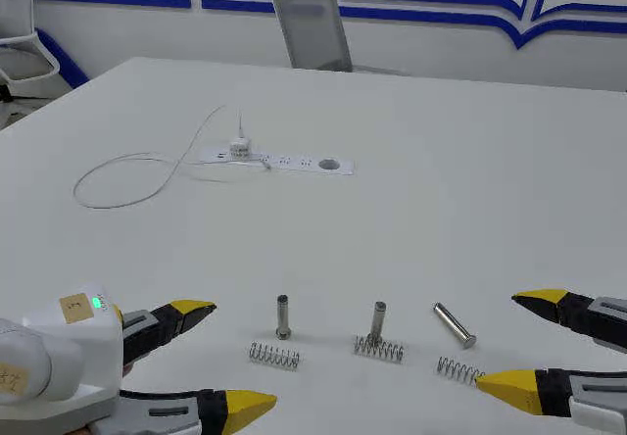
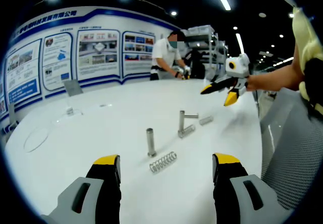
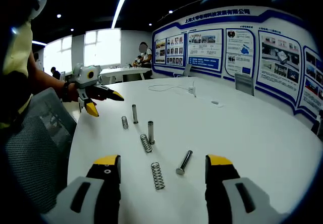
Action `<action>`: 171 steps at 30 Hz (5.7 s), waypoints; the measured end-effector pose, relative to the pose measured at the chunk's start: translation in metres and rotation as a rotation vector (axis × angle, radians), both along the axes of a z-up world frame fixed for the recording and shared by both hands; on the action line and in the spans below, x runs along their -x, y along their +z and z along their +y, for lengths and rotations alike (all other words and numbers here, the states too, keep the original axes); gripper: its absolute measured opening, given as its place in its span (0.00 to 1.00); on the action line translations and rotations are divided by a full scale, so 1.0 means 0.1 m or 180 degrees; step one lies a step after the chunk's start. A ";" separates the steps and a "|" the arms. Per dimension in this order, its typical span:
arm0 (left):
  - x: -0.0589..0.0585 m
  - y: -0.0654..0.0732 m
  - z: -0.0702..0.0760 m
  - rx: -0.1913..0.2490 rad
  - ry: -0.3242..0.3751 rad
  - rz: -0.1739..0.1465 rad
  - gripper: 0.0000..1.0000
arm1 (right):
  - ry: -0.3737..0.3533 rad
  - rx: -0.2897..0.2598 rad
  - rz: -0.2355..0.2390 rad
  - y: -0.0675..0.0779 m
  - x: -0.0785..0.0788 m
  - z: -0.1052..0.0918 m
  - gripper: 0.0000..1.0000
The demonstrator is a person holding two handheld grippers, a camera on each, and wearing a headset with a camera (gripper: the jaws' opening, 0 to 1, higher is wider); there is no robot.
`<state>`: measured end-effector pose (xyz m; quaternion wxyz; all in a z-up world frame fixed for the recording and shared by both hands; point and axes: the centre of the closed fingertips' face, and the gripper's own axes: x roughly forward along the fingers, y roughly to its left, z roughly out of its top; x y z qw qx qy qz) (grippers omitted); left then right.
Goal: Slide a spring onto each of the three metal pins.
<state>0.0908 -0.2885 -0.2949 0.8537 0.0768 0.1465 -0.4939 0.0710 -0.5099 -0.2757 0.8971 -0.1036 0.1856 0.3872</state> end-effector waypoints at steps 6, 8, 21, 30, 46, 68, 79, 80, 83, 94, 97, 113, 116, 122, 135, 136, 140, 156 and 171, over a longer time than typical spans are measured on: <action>0.00 0.00 0.01 -0.0004 0.0007 -0.0005 0.76 | -0.0004 0.0020 0.0020 0.01 -0.05 0.00 0.68; -0.01 0.00 0.01 0.0001 0.0011 -0.0006 0.76 | -0.0010 0.0029 0.0028 0.02 -0.08 0.00 0.68; 0.00 0.01 0.01 -0.0009 0.0012 -0.0011 0.75 | -0.0046 0.0095 0.0087 -0.01 -0.21 -0.01 0.65; 0.01 0.02 0.00 -0.0013 0.0005 -0.0013 0.75 | -0.0101 0.0152 0.0168 -0.03 -0.35 0.00 0.62; 0.01 0.01 0.01 -0.0007 0.0017 -0.0007 0.75 | -0.0276 0.0415 0.0388 -0.19 -0.62 -0.01 0.51; 0.00 0.00 0.01 0.0012 0.0033 0.0000 0.75 | -0.0532 0.0698 0.0721 -0.47 -0.82 -0.02 0.27; 0.00 -0.01 0.02 0.0014 0.0037 0.0009 0.74 | -0.0652 0.0772 0.0892 -0.60 -0.87 0.02 0.21; 0.00 -0.01 0.02 0.0015 0.0039 0.0009 0.74 | -0.0680 0.0774 0.0916 -0.61 -0.88 0.02 0.20; 0.00 -0.01 0.02 0.0010 0.0037 0.0008 0.74 | -0.0730 0.0772 0.0977 -0.64 -0.89 0.01 0.18; 0.00 -0.01 0.03 0.0008 0.0038 0.0010 0.74 | -0.0824 0.0799 0.1123 -0.73 -0.91 0.02 0.13; 0.00 -0.01 0.03 0.0011 0.0047 0.0015 0.74 | -0.0835 0.0796 0.1151 -0.75 -0.91 0.02 0.13; 0.00 -0.01 0.04 0.0006 0.0042 0.0009 0.73 | -0.0930 0.0883 0.1228 -0.77 -0.90 0.01 0.09; -0.01 -0.01 0.04 0.0008 0.0039 0.0003 0.73 | -0.0985 0.0843 0.1246 -0.77 -0.90 0.01 0.09; -0.01 0.01 0.05 0.0013 0.0044 -0.0008 0.73 | -0.1029 0.0706 0.1228 -0.73 -0.90 0.00 0.09; -0.03 0.05 0.04 0.0020 0.0039 -0.0038 0.72 | -0.1035 0.0580 0.1028 -0.44 -0.78 -0.02 0.09; -0.03 0.05 0.04 0.0019 0.0038 -0.0036 0.72 | -0.1034 0.0572 0.1014 -0.42 -0.76 -0.02 0.09; -0.02 0.05 0.03 0.0021 0.0032 -0.0036 0.72 | -0.1038 0.0554 0.0970 -0.36 -0.71 -0.04 0.09; -0.03 0.06 0.02 0.0026 0.0029 -0.0043 0.72 | -0.1009 0.0548 0.0897 -0.30 -0.56 -0.04 0.09; 0.00 0.09 0.02 0.0020 0.0024 -0.0061 0.73 | -0.1008 0.0550 0.0904 -0.28 -0.45 -0.10 0.09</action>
